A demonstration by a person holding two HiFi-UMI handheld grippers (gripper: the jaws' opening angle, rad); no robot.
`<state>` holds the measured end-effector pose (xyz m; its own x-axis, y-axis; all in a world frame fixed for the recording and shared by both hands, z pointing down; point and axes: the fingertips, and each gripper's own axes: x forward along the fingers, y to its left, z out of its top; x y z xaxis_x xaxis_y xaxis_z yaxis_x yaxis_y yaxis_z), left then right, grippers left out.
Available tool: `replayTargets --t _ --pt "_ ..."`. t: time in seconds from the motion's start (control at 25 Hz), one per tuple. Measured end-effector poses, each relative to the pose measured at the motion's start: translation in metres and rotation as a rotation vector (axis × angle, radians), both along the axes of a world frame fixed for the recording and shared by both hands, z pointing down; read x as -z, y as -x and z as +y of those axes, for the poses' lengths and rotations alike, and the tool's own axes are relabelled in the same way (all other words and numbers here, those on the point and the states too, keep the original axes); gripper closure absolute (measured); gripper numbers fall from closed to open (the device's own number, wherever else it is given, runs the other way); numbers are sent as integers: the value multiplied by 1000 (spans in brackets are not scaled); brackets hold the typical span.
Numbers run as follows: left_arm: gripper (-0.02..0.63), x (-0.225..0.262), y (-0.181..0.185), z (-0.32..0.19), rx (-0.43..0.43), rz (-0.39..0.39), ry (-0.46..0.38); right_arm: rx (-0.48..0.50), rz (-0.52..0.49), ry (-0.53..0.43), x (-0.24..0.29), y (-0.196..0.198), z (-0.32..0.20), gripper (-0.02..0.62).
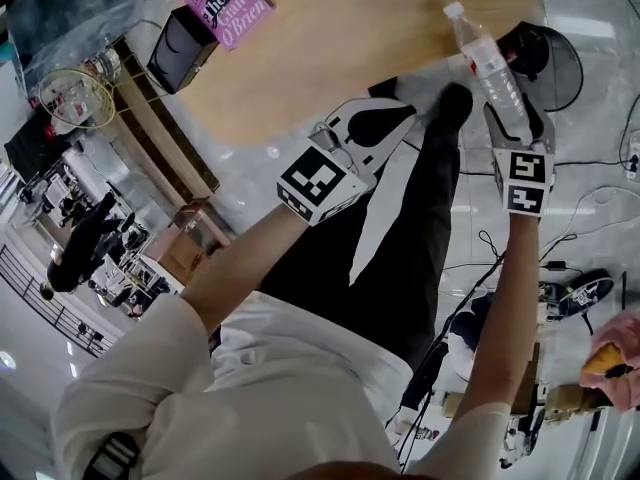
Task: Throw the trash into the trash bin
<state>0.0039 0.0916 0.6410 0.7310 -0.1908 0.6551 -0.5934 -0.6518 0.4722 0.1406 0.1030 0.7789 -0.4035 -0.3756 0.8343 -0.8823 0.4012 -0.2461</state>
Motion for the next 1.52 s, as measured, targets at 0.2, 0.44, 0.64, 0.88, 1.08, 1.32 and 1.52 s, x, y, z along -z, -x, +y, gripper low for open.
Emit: replayTargets --t 0.2,0.44,0.64,0.88,1.08,1.32,1.52 --pt "600 -4 -21 4 -47 -7 3 -67 26 13 -8 -39 17 287" --pt "600 -11 -45 8 -77 -11 11 -150 56 55 -27 -76 45 287" --pt "600 -14 -64 10 -89 -16 21 -227 48 88 -41 -99 59 287" --pt "600 -27 -73 8 -88 -25 31 -277 91 170 -78 -117 73 287" --pt "600 -37 -82 13 -71 -32 44 -298 210 317 -122 -142 89 283" --pt "600 -53 -79 18 -32 -40 63 -251 271 386 -166 -144 88 276" --pt "600 -67 -69 18 -3 -47 73 -206 303 430 -188 -139 88 268"
